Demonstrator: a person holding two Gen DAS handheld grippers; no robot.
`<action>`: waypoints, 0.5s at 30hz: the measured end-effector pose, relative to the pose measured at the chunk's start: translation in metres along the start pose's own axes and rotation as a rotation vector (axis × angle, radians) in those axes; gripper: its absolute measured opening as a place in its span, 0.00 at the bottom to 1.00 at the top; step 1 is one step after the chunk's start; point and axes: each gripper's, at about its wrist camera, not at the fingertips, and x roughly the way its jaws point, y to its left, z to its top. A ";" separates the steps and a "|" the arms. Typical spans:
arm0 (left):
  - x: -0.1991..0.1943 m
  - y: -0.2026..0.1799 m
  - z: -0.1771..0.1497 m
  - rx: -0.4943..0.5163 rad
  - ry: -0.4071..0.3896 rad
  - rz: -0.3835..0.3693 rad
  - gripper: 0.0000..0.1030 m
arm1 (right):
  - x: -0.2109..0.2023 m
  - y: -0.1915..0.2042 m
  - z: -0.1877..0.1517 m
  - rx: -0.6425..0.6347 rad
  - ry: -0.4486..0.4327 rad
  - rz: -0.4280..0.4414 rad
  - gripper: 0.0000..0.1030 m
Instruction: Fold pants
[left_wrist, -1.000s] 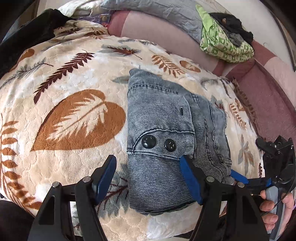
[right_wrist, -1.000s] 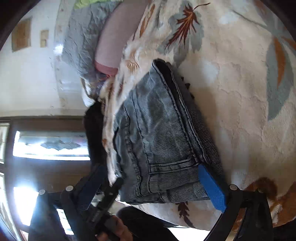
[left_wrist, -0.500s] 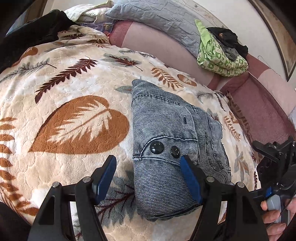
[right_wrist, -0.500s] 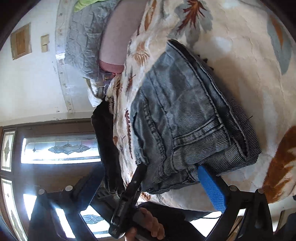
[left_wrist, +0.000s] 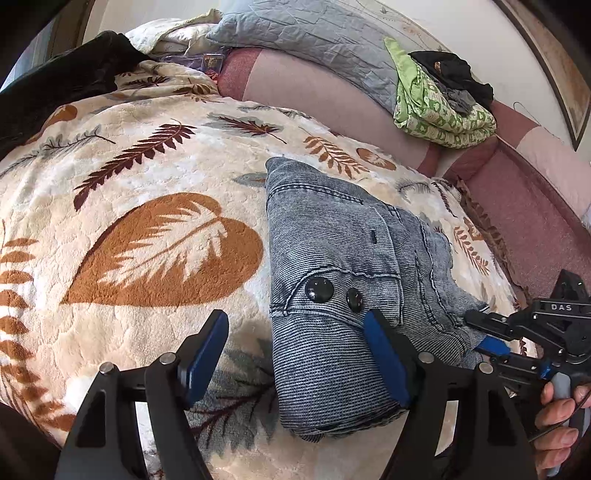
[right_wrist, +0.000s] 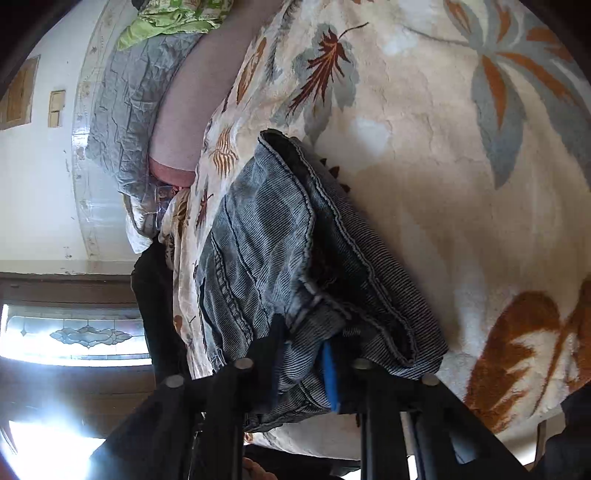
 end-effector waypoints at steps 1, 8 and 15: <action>0.000 -0.001 0.000 0.009 -0.006 0.011 0.75 | -0.007 0.007 -0.002 -0.031 -0.019 -0.006 0.14; 0.000 -0.003 0.000 0.032 -0.015 0.036 0.78 | -0.016 0.002 -0.015 -0.146 -0.039 -0.119 0.10; 0.002 -0.001 0.000 0.023 -0.017 0.039 0.81 | -0.018 -0.009 -0.016 -0.004 0.009 0.145 0.78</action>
